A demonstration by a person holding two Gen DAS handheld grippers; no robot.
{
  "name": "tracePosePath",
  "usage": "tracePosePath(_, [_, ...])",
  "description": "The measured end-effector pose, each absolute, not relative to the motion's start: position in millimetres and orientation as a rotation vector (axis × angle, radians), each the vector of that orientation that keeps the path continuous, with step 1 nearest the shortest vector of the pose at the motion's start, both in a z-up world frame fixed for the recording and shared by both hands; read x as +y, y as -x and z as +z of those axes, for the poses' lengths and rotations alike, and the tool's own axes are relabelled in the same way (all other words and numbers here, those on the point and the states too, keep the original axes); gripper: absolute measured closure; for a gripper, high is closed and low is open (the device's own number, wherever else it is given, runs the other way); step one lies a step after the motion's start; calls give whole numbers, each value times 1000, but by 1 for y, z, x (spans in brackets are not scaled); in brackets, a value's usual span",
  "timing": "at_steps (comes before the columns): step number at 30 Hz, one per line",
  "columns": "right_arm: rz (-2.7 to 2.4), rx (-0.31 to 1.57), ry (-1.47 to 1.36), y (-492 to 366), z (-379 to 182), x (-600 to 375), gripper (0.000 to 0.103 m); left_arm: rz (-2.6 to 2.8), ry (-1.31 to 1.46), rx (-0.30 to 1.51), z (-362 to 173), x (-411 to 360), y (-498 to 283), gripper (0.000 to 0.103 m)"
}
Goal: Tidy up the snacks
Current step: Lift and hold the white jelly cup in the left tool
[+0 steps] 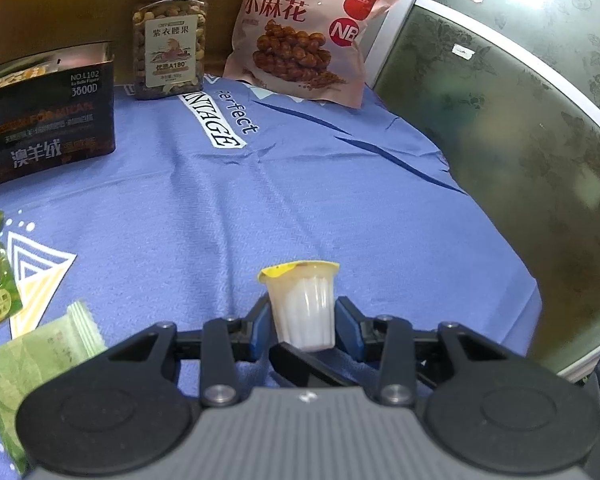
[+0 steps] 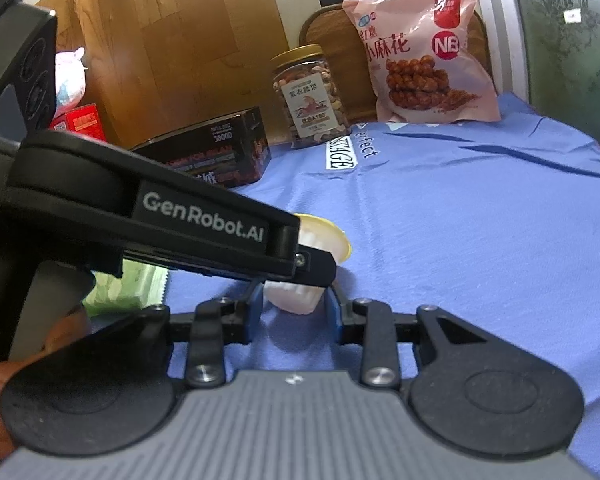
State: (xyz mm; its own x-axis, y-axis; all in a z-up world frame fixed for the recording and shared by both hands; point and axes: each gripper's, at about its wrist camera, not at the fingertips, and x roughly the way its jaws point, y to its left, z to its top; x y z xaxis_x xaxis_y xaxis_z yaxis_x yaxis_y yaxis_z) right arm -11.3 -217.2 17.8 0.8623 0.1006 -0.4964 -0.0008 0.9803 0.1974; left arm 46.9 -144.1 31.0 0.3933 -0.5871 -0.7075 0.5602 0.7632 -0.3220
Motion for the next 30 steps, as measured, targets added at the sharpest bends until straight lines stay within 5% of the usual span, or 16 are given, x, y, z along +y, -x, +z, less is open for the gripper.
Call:
tracePosePath(7, [64,534,-190,9,14,-216,68,-683,5,892,31,-141,-46,67])
tracePosePath(9, [93,539,-168,9,15,-210,76,-665,-8,887,30,-137,-46,66])
tracePosePath(30, [172,541,-147,4,15,-193,72,-653,-13,880,33,-121,-53,66])
